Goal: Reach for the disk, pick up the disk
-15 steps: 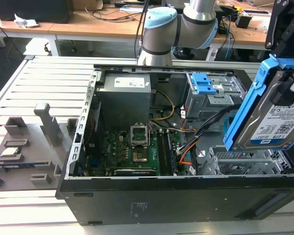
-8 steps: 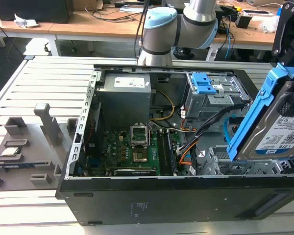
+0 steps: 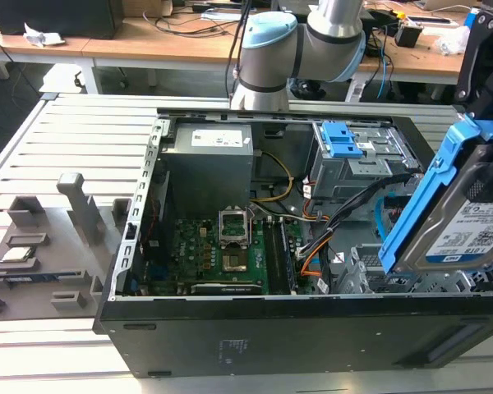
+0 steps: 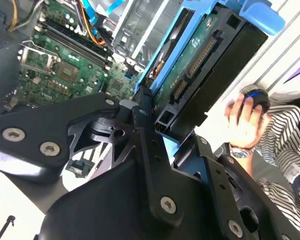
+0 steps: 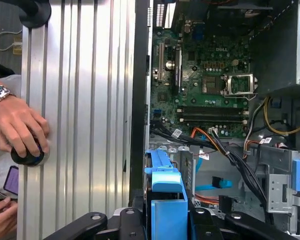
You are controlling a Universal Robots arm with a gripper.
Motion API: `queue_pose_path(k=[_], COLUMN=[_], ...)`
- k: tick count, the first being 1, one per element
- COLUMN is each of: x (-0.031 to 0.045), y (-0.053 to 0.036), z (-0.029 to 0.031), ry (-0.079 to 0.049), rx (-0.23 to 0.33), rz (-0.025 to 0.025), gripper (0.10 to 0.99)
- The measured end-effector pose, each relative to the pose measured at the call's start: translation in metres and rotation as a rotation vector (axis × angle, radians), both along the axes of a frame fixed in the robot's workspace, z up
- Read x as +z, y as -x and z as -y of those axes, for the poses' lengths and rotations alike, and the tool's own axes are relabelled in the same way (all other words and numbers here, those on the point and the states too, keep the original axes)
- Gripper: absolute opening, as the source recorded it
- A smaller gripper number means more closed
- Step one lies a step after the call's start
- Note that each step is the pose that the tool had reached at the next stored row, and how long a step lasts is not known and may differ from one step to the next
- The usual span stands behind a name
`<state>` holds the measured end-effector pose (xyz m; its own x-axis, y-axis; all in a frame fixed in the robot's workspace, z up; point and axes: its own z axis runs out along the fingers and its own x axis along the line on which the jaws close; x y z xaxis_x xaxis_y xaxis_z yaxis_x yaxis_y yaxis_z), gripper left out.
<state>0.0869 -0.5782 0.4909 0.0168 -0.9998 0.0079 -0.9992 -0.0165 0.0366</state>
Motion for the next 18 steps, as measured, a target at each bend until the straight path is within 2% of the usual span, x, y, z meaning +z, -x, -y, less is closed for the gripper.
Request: queue_pose_path(k=[1, 3, 4, 5, 8, 10, 11, 12, 16, 18], x=[0.0000, -0.0001, -0.0003, -0.0013, -0.0063, -0.0070, -0.0069, -0.0071, -0.0077, -0.0079], y=[0.0000, 0.0000, 0.0000, 0.0000, -0.0001, -0.0009, -0.0015, -0.0023, -0.0115, -0.0132], z=[0.0000, 0.0000, 0.0000, 0.0000, 0.0000, -0.0002, -0.0006, -0.0013, -0.0094, -0.0106], ry=[-0.019, -0.072, -0.082, -0.086, -0.080, -0.055, -0.038, -0.027, -0.013, -0.011], rx=[-0.002, -0.008, -0.010, -0.013, -0.046, -0.048, -0.048, -0.048, -0.048, -0.048], rz=[0.0000, 0.0000, 0.0001, 0.0000, 0.0013, 0.0021, 0.0025, 0.0027, 0.0027, 0.0027], gripper=[0.369, 0.369, 0.369, 0.369, 0.369, 0.369, 0.369, 0.369, 0.369, 0.369])
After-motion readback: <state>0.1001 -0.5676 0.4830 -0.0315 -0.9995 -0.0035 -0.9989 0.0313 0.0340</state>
